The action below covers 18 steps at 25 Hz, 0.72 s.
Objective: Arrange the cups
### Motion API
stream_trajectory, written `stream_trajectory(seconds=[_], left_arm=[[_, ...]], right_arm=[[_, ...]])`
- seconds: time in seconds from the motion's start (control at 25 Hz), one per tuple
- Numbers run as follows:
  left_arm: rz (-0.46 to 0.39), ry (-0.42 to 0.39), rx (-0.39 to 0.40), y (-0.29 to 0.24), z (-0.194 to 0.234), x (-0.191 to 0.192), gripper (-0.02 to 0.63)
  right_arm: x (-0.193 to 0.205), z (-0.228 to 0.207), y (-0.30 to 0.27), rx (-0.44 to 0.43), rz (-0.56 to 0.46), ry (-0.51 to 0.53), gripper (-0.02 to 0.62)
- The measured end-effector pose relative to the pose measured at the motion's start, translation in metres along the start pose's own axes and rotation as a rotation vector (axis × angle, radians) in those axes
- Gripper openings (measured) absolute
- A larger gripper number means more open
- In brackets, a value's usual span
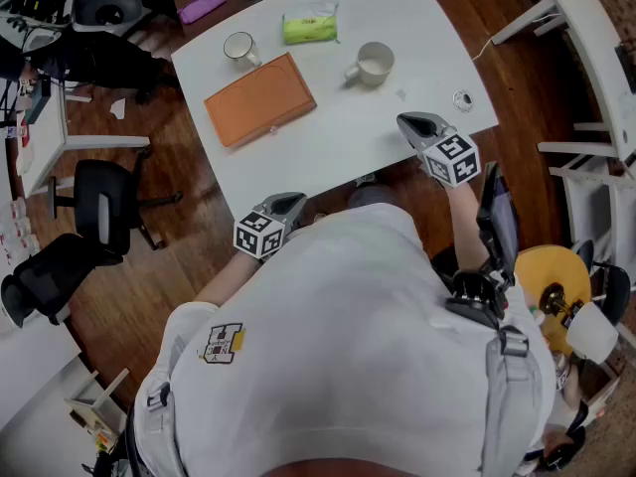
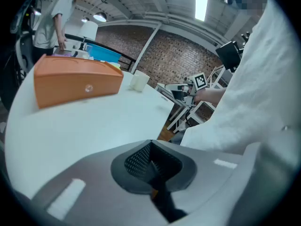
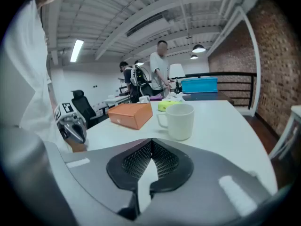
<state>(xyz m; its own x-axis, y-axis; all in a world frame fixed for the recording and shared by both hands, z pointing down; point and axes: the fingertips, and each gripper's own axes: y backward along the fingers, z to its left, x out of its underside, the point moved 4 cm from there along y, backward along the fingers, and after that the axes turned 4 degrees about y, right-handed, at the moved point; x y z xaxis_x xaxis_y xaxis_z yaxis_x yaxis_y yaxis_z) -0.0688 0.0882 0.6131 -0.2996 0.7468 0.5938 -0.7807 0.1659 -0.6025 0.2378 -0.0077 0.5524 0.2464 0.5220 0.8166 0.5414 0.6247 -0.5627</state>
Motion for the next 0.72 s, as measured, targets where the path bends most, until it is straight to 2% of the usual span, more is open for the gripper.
stream_trajectory(seconds=[0.16, 0.28, 0.36, 0.48, 0.6, 0.72], left_arm=[[-0.028, -0.005, -0.025, -0.041, -0.004, -0.053, 0.0], [-0.033, -0.014, -0.039, -0.062, -0.012, -0.079, 0.0], [-0.022, -0.01, -0.052, -0.071, -0.016, -0.087, 0.0], [-0.005, 0.018, -0.082, -0.08, -0.016, -0.09, 0.0], [-0.009, 0.064, -0.112, -0.087, -0.014, -0.092, 0.0], [-0.021, 0.105, -0.136, -0.09, -0.017, -0.093, 0.0]], right_arm=[[-0.023, -0.06, -0.022, -0.025, 0.056, 0.187, 0.005], [-0.035, -0.088, -0.04, -0.087, 0.1, 0.301, 0.115], [-0.038, -0.098, -0.053, -0.153, 0.139, 0.38, 0.244], [-0.044, -0.103, -0.07, -0.259, 0.216, 0.51, 0.402], [-0.052, -0.105, -0.085, -0.337, 0.259, 0.617, 0.441], [-0.049, -0.106, -0.106, -0.429, 0.289, 0.647, 0.482]])
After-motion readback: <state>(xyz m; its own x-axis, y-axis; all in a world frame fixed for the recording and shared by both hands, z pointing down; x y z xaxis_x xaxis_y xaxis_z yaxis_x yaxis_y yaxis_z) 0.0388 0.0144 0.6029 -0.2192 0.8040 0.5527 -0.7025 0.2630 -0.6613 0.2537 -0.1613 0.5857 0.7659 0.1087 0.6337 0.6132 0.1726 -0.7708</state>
